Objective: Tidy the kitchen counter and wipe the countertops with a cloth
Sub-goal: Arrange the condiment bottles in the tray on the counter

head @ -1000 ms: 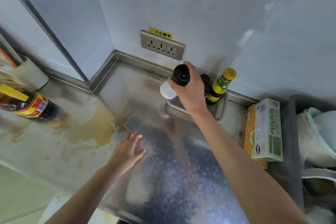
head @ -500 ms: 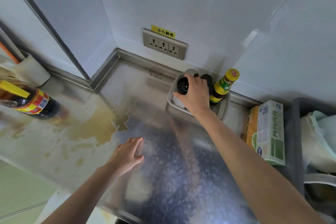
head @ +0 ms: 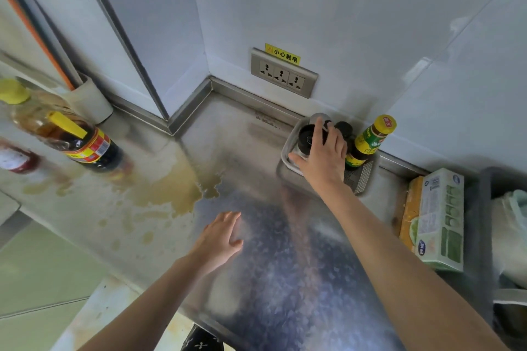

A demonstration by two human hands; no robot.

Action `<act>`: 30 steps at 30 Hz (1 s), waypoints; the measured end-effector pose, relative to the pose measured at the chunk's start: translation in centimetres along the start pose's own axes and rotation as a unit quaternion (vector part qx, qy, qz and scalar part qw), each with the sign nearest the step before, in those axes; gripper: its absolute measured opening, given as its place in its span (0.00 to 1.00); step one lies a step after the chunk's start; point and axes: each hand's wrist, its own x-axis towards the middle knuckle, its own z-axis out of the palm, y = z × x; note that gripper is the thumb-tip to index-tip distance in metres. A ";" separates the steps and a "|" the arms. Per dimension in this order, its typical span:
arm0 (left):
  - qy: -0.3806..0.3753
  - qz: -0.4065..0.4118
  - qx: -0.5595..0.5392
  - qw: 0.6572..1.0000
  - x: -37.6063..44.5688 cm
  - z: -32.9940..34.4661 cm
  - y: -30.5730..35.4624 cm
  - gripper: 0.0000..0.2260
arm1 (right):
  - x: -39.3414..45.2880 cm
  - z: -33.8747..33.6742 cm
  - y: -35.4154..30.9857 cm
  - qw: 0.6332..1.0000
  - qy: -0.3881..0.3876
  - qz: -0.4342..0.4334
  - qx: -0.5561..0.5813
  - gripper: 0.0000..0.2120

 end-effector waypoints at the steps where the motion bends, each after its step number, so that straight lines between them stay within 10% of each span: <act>1: 0.005 -0.002 -0.013 1.000 -0.3 -0.4 -0.2 0.27 | -0.7 -0.1 -0.4 1.000 0.017 -0.013 0.008 0.43; 7: 0.080 -0.075 -0.128 0.986 -3.7 -4.2 -2.6 0.22 | -6.5 1.4 -5.8 0.989 0.024 -0.112 0.090 0.27; 13: 0.175 -0.160 -0.281 0.930 -9.2 -8.2 -7.2 0.14 | -10.3 3.1 -13.5 0.897 -0.259 -0.071 0.352 0.13; 19: 0.250 -0.204 -0.339 0.884 -13.2 -12.7 -14.4 0.12 | -11.8 3.3 -21.9 0.867 -0.348 -0.150 0.322 0.12; 30: 0.348 -0.224 -0.359 0.837 -12.4 -24.5 -29.7 0.26 | -9.7 5.9 -36.5 0.893 -0.227 -0.068 0.383 0.19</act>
